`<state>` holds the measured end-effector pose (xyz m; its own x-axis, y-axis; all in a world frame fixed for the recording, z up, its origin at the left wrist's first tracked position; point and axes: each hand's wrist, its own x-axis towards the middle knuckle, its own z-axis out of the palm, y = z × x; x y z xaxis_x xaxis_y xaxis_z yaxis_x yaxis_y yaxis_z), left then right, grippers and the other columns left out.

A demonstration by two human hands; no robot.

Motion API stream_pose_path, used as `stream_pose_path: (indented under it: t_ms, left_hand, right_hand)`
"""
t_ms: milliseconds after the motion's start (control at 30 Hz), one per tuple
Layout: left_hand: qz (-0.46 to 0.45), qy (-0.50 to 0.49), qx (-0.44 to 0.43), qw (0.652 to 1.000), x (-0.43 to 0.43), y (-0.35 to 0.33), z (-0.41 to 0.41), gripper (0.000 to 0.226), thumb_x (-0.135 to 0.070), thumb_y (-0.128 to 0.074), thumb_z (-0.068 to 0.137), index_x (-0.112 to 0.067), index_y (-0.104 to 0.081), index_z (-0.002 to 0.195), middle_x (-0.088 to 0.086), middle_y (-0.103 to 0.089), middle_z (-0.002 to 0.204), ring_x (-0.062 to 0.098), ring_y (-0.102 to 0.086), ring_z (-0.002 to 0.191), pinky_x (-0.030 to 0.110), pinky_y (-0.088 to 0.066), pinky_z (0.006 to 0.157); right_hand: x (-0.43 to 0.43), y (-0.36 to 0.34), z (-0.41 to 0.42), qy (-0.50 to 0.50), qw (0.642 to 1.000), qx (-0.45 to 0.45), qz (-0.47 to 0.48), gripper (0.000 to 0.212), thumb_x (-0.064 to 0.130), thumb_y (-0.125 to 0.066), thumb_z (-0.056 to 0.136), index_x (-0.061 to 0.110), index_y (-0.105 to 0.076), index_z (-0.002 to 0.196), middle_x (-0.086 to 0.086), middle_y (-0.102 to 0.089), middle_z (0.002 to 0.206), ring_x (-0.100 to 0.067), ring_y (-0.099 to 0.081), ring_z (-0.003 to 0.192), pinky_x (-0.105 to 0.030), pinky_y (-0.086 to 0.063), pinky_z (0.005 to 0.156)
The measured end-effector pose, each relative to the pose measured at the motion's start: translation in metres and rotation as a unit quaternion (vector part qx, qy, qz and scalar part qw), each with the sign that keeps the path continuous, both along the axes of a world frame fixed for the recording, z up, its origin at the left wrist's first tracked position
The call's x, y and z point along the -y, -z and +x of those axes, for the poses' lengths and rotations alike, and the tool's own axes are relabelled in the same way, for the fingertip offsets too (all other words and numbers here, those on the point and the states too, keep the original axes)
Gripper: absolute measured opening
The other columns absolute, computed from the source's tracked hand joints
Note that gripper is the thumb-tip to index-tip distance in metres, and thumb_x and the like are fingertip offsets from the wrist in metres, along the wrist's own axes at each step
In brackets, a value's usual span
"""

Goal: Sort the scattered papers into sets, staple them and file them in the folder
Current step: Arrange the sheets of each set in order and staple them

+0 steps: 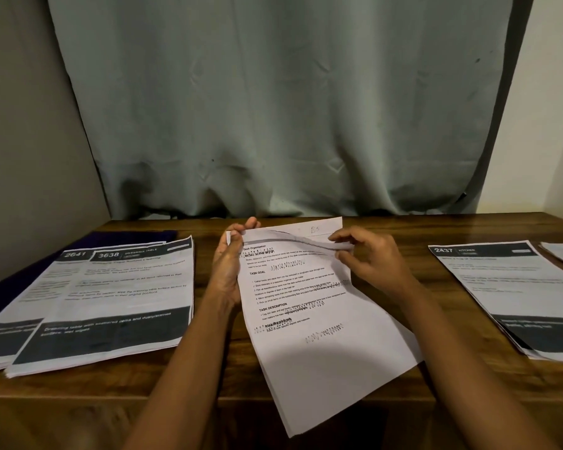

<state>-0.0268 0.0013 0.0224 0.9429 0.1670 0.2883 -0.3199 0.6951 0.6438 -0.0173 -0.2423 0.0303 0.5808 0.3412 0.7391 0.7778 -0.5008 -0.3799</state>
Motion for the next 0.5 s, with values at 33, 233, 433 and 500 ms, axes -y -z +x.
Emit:
stream_pose_path:
  t_ms: [33,233,433,500]
  left_hand:
    - [-0.005,0.000,-0.001,1.000,0.000,0.000,0.001,0.020,-0.011,-0.038,0.102,-0.014,-0.050,0.086,0.003,-0.067,0.112,0.019,-0.061,0.110,0.040,-0.046,0.099]
    - [-0.027,0.005,-0.007,1.000,-0.003,0.003,0.003,0.017,-0.009,-0.039,0.100,-0.013,-0.050,0.088,0.001,-0.072,0.103,0.015,-0.070,0.094,0.031,-0.058,0.069]
    - [-0.029,0.008,-0.012,0.999,-0.003,0.002,0.002,0.017,-0.010,-0.039,0.101,-0.013,-0.050,0.089,0.001,-0.072,0.102,0.014,-0.070,0.091,0.031,-0.058,0.069]
    - [-0.026,0.013,-0.012,0.999,-0.002,0.002,0.001,0.018,-0.010,-0.038,0.101,-0.013,-0.050,0.088,0.001,-0.073,0.101,0.014,-0.070,0.092,0.031,-0.058,0.068]
  right_hand:
    - [-0.001,-0.002,-0.004,-0.019,0.999,-0.038,0.014,0.026,0.006,-0.070,0.084,0.023,-0.066,0.104,0.018,-0.063,0.101,-0.001,-0.061,0.095,-0.010,-0.050,0.080]
    - [-0.003,-0.003,-0.009,-0.108,0.982,-0.155,0.012,0.021,0.000,-0.074,0.078,0.017,-0.073,0.090,0.008,-0.072,0.086,-0.012,-0.066,0.082,-0.027,-0.055,0.072]
    - [-0.005,0.002,0.011,-0.004,0.989,-0.088,0.123,0.022,0.007,-0.065,0.088,0.019,-0.066,0.106,0.014,-0.066,0.102,-0.001,-0.062,0.097,-0.023,-0.055,0.084]
    - [-0.007,0.004,0.018,0.027,0.979,-0.113,0.165,0.028,0.010,-0.061,0.092,0.018,-0.060,0.119,0.015,-0.063,0.109,0.005,-0.059,0.098,-0.014,-0.052,0.081]
